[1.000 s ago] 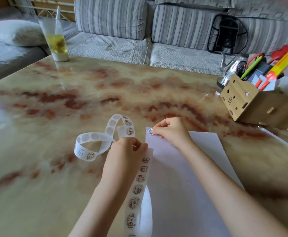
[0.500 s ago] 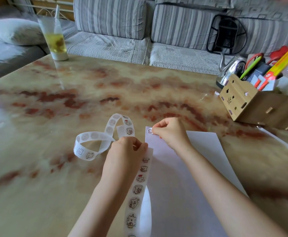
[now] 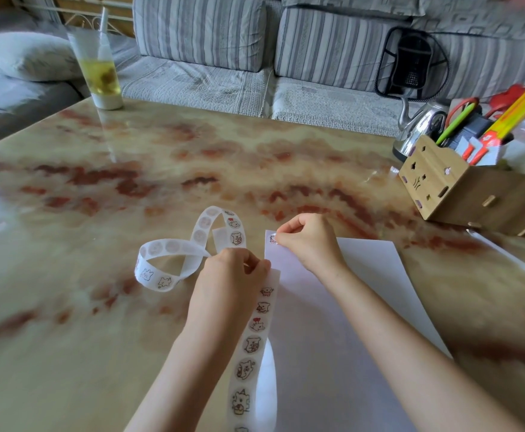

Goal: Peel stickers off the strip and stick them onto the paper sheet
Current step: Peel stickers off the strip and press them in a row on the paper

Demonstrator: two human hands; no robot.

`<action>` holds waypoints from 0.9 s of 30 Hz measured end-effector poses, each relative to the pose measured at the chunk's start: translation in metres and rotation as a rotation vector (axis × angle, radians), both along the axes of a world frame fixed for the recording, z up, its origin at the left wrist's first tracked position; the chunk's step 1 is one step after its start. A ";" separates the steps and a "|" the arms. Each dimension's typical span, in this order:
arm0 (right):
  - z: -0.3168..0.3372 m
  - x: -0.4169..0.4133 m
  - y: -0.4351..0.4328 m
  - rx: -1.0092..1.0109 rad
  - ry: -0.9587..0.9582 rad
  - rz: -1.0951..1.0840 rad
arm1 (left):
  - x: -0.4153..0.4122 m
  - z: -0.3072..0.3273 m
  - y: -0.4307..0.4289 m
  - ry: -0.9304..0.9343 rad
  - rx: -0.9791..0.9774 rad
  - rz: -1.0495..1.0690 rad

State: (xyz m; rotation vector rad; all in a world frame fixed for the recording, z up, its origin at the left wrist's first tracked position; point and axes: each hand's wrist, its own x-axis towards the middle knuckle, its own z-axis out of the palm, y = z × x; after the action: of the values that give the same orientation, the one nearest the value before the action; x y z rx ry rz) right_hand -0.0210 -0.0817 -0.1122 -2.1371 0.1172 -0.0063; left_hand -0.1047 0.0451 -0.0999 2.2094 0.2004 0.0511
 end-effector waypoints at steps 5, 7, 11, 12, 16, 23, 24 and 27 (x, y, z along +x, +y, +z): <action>0.000 -0.001 0.001 -0.003 -0.019 0.001 | 0.000 0.000 0.001 0.005 -0.005 -0.003; -0.001 -0.002 0.001 -0.009 -0.037 0.005 | 0.000 0.000 0.001 0.007 -0.004 -0.002; -0.002 -0.001 -0.002 -0.007 -0.052 0.029 | 0.000 0.000 0.001 0.003 -0.001 -0.002; -0.002 -0.001 -0.004 0.002 -0.049 0.033 | 0.000 0.000 0.001 0.002 -0.002 -0.003; -0.003 0.001 -0.007 0.030 -0.034 0.033 | 0.000 0.000 0.001 -0.001 0.001 -0.006; -0.001 0.005 -0.008 0.052 0.020 0.047 | 0.000 -0.001 0.001 -0.006 0.008 -0.011; -0.001 0.007 -0.009 0.064 0.026 0.045 | 0.000 -0.001 0.001 -0.006 0.005 -0.011; -0.001 0.009 -0.008 0.073 0.021 0.028 | 0.000 -0.001 0.001 -0.007 0.002 -0.010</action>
State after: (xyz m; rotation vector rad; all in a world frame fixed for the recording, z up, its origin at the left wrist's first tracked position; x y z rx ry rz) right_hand -0.0123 -0.0898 -0.1133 -2.0657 0.0986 0.0367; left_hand -0.1042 0.0457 -0.1008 2.2119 0.1857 0.0533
